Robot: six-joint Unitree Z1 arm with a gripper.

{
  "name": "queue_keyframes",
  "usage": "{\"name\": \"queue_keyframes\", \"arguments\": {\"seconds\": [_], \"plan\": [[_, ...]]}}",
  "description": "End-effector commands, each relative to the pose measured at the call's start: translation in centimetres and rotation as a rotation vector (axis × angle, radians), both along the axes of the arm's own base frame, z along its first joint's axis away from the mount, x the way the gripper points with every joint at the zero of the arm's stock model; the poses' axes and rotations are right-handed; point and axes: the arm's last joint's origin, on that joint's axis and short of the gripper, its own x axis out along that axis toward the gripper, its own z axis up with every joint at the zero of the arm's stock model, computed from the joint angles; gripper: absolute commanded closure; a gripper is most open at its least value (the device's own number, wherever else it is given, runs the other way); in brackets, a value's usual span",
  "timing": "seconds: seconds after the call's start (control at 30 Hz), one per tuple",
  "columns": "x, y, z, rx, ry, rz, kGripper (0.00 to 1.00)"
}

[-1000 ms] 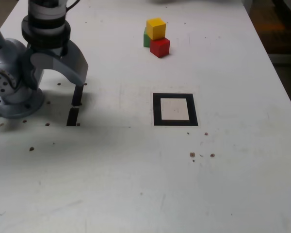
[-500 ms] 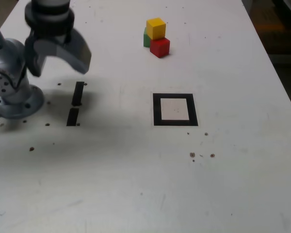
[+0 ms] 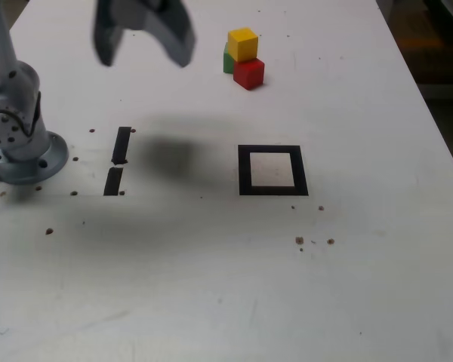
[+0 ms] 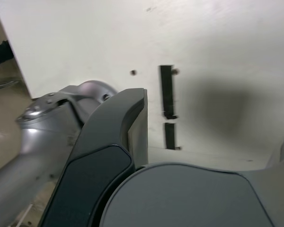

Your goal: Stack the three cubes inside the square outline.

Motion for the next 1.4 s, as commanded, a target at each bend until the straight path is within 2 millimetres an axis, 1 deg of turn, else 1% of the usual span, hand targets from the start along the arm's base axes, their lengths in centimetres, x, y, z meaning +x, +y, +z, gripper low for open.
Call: {"name": "queue_keyframes", "arguments": {"seconds": [0.0,0.13,0.23,0.4,0.53,0.63,0.83,1.0,1.17,1.37], "plan": [[4.6,1.2,7.3,0.06,-0.342,0.008,0.01],[7.9,3.3,7.0,0.064,-0.35,0.033,0.02],[9.6,5.5,6.4,0.068,-0.349,0.068,0.02],[10.7,9.4,5.3,0.077,-0.333,0.143,0.03],[11.2,11.4,4.3,0.086,-0.305,0.168,0.06],[11.3,11.9,3.3,0.089,-0.269,0.175,0.07],[11.7,12.3,0.3,0.066,-0.178,0.191,0.07],[11.5,12.7,-1.8,0.05,-0.128,0.212,0.07],[11.8,13.3,-2.9,0.049,-0.128,0.226,0.07],[12.0,15.0,-4.3,0.047,-0.115,0.252,0.08]]}}
